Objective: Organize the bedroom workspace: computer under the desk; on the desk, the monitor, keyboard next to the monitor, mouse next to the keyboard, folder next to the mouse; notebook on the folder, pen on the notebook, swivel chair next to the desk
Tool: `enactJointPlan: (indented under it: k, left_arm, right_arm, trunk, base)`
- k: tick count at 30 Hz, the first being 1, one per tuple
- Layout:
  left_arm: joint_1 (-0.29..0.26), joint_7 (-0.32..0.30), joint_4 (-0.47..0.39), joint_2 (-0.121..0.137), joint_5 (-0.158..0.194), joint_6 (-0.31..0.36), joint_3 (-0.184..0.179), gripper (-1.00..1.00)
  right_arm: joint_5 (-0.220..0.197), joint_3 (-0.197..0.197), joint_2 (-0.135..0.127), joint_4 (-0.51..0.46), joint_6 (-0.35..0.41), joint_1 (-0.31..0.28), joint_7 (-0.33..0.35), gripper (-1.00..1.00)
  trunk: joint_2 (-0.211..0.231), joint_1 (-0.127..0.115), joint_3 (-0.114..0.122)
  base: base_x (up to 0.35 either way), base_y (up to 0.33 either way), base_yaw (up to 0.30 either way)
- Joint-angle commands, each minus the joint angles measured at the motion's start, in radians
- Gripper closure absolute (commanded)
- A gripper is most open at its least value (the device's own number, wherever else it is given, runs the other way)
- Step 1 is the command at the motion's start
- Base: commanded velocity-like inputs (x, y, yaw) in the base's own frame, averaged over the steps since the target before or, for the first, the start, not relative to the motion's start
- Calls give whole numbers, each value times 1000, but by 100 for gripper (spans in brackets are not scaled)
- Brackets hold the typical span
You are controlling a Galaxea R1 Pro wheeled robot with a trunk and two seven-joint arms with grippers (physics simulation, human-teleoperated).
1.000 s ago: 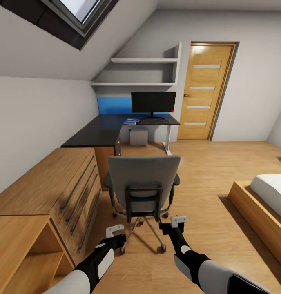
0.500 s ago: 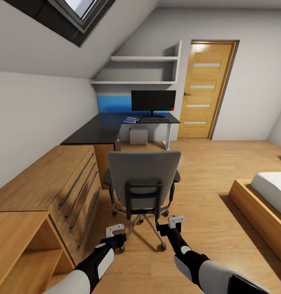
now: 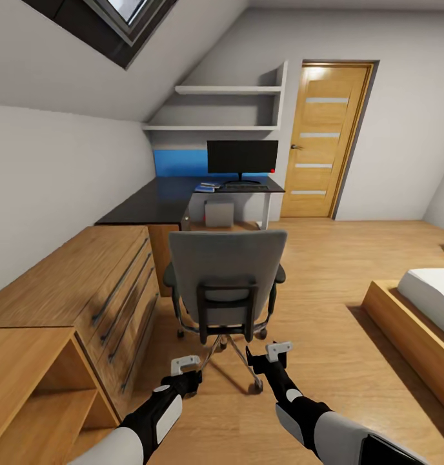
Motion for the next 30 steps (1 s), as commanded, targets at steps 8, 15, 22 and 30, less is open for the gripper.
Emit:
enactJointPlan:
  k: [8,15,22,30]
  left_arm:
    - [0,9,-2,0,6,7,-12,-100]
    - [0,10,-2,0,7,7,-12,-100]
    - [0,9,-2,0,7,7,-12,-100]
    - [0,9,-2,0,7,3,-11,-100]
  right_arm:
    - [-2,10,1,18,2,-1,-10,-100]
    - [-2,10,2,20,2,-1,-11,-100]
    - [-2,10,1,20,-10,0,-13,-100]
    - [-2,10,1,20,-12,1,-13,-100]
  trunk:
    - [-57,31,-26]
    - [-106,57,-48]
    - [-155,84,-70]
    - [-211,115,-95]
  base:
    - [0,0,0]
    - [0,0,0]
    - [0,0,0]
    - [0,0,0]
